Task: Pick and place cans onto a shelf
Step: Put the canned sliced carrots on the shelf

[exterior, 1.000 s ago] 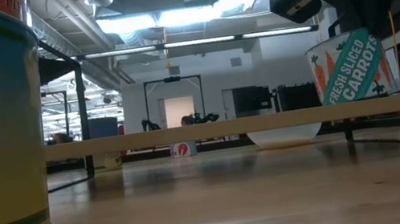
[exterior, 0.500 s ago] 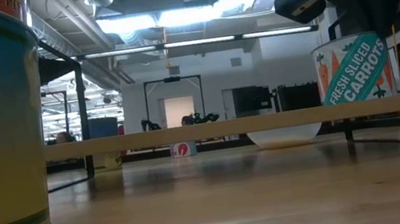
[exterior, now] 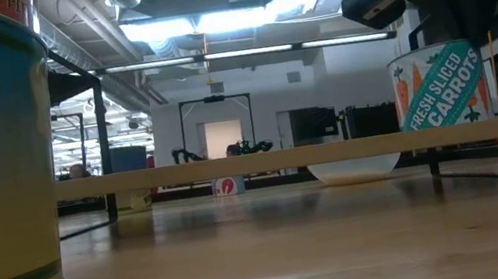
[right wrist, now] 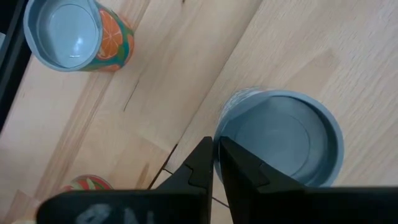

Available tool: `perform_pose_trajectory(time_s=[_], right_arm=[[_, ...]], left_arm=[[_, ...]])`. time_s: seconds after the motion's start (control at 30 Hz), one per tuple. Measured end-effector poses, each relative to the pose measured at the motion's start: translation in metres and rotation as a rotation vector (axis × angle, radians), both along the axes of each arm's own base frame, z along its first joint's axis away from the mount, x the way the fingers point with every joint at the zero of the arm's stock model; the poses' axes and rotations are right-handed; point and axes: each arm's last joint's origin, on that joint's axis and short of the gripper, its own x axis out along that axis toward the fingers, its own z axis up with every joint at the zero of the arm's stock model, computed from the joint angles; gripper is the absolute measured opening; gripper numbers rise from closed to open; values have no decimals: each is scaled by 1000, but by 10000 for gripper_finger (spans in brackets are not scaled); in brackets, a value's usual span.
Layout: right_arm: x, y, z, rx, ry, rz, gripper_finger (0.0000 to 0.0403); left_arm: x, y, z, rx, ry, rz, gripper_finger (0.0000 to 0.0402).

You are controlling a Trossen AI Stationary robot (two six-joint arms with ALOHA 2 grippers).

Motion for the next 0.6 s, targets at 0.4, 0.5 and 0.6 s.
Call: perform_pose_trajectory(time_s=[0.4, 0.5, 0.6], right_arm=[[0, 0, 0, 0, 0, -2, 33], [0, 0, 0, 1, 0, -5, 33], [0, 0, 0, 0, 0, -4, 36]], left_arm=[[0, 0, 0, 2, 1, 0, 78], [0, 0, 0, 2, 0, 0, 78], [0, 0, 0, 3, 1, 0, 78]])
